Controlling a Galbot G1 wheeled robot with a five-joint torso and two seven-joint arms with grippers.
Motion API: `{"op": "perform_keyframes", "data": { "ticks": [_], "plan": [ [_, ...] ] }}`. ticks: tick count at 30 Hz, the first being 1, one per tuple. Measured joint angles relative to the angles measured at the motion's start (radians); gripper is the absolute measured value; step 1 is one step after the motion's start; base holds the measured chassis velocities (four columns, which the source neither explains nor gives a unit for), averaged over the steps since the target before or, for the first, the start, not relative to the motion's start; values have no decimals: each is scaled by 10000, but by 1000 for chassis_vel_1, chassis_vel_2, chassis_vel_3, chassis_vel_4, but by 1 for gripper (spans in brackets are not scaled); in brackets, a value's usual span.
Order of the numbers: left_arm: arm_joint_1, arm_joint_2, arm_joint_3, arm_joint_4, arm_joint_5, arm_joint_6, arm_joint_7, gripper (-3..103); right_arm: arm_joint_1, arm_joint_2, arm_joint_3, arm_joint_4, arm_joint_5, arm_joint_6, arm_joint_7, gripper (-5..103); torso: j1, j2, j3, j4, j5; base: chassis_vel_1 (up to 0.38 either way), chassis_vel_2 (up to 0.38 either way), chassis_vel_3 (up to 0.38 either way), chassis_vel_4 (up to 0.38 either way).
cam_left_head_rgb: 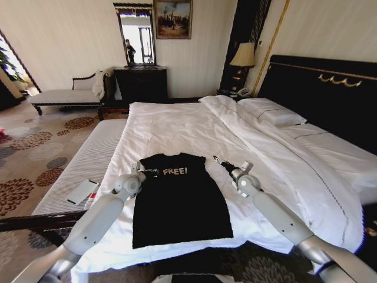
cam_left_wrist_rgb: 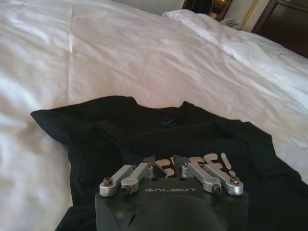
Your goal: Fold the clothes on the bed.
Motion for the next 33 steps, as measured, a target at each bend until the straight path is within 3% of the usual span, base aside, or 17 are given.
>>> {"op": "perform_keyframes", "data": {
  "ticks": [1, 3, 6, 12, 16, 18, 20, 33],
  "plan": [
    [25, 33, -158, -104, -201, 52, 38, 32, -18, 3, 5, -1, -12, 0, -6, 100, 0, 0, 0, 1, 2, 0, 0, 0, 0],
    [33, 40, -213, -141, -307, 80, 56, 32, -24, 9, 5, -4, -25, 0, -8, 100, 0, 0, 0, 0, 1, 0, 0, 0, 0],
    [26, -69, -375, -159, -455, 112, 52, 48, -34, 50, -20, -15, -85, 0, -13, 100, 0, 0, 0, 1, 0, 0, 0, 0, 0],
    [-235, -424, -764, 425, -944, 201, -467, 64, -36, 55, -49, -4, -91, 0, -12, 100, 0, 0, 0, 0, 0, 0, 0, 0, 0],
    [-555, -602, -702, 1122, -1043, 359, -587, 86, -81, 7, -45, 29, -92, 0, -9, 100, 0, 0, 0, 0, 0, 0, 0, 0, 0],
    [-590, -632, -684, 1207, -1043, 374, -593, 86, -88, -2, -36, 35, -92, 1, -9, 100, 0, 0, 0, 1, 0, 0, 0, 0, 0],
    [-728, -777, -634, 1522, -1042, 409, -623, 96, -126, -50, 13, 62, -91, 1, -8, 100, 0, 0, 0, -1, 0, 0, 0, 0, 0],
    [-1603, -1446, -93, 2628, -1036, 488, -726, 100, -178, -79, 98, -5, -101, 8, -92, 100, 0, -1, -1, 1, 0, 0, 0, 0, 0]
  ]
}}
